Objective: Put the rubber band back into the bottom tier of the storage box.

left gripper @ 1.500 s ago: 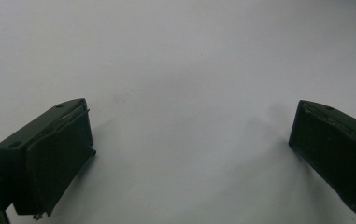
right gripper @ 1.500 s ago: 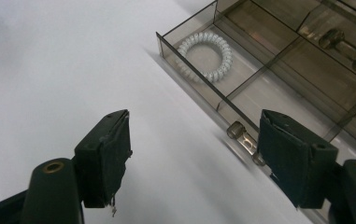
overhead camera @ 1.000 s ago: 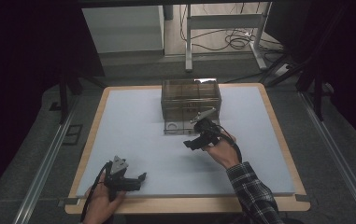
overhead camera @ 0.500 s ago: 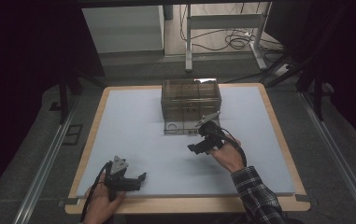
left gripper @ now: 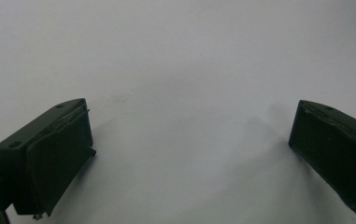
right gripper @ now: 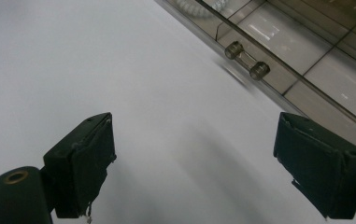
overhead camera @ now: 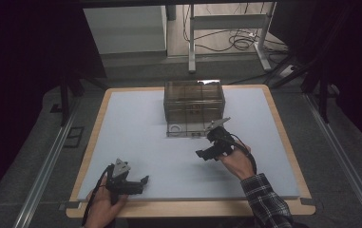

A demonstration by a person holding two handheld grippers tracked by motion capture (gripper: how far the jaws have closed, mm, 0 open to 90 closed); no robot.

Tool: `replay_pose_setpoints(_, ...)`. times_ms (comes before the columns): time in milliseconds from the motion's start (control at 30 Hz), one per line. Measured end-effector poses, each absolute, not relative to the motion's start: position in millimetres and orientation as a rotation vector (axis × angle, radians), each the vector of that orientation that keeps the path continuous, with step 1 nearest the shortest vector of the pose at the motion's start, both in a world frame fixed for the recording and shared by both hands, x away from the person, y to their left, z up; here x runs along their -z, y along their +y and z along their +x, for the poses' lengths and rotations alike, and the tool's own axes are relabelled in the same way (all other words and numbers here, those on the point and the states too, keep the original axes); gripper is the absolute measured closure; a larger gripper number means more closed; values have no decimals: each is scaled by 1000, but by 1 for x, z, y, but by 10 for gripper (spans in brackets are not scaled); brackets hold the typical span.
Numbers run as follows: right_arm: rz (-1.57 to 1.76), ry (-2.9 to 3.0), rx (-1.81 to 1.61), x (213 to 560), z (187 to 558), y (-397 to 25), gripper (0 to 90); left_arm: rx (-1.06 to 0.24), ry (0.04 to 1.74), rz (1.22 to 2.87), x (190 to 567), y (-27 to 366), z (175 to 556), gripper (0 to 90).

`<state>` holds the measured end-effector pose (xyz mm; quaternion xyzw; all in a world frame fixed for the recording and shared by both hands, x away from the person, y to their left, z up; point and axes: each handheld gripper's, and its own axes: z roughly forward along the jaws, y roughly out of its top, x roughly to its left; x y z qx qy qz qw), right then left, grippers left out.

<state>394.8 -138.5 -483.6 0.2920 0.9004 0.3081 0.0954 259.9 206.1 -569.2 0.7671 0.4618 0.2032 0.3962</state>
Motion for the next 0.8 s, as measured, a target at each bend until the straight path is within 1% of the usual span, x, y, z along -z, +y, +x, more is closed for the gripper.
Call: replay_pose_setpoints(800,878,2662,-877,490,379,-161,108,-515,1170,1945,569,206,260,0)
